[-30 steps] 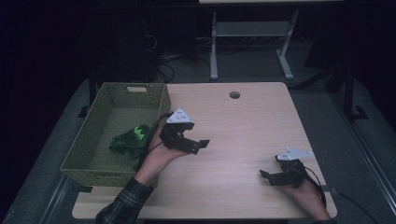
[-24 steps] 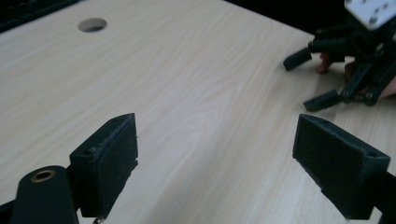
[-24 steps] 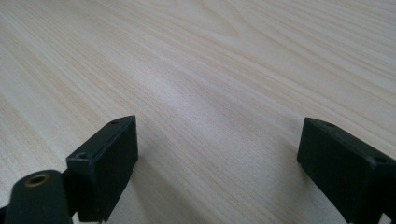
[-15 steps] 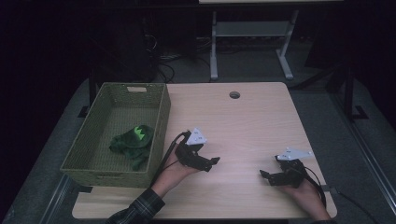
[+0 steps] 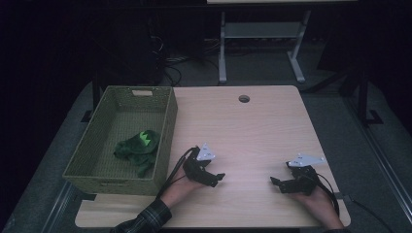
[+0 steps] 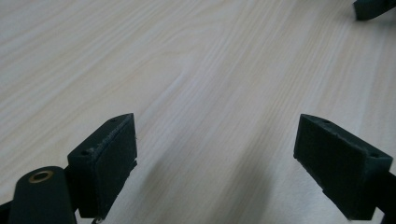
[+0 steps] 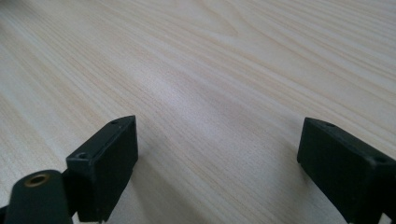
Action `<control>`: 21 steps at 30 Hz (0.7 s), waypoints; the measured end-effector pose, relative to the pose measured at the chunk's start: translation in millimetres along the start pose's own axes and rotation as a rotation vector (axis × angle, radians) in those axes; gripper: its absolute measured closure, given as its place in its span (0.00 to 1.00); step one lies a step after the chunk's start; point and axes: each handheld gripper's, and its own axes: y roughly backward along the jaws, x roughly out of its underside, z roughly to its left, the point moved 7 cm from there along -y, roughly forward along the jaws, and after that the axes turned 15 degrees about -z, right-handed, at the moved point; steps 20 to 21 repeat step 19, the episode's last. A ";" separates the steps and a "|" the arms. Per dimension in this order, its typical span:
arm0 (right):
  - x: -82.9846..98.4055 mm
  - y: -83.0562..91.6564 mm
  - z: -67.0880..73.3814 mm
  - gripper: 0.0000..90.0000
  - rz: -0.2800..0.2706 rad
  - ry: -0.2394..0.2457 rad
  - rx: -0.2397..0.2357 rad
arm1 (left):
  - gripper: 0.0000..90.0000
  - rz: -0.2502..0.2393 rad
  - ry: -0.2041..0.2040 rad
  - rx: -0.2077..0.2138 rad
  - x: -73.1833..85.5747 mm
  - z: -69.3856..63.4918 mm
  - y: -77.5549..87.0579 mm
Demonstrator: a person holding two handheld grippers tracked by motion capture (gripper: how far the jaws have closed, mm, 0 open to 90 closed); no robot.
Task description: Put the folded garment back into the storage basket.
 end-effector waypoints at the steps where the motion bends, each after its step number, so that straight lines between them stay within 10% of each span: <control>1: 0.0 0.0 0.0 0.13 0.000 0.000 0.000 | 0.14 0.004 0.002 -0.001 2.8 1.2 -0.8; 21: 0.0 0.0 0.0 0.13 0.000 0.000 0.000 | 0.14 0.013 -0.011 -0.005 15.9 -0.7 -1.9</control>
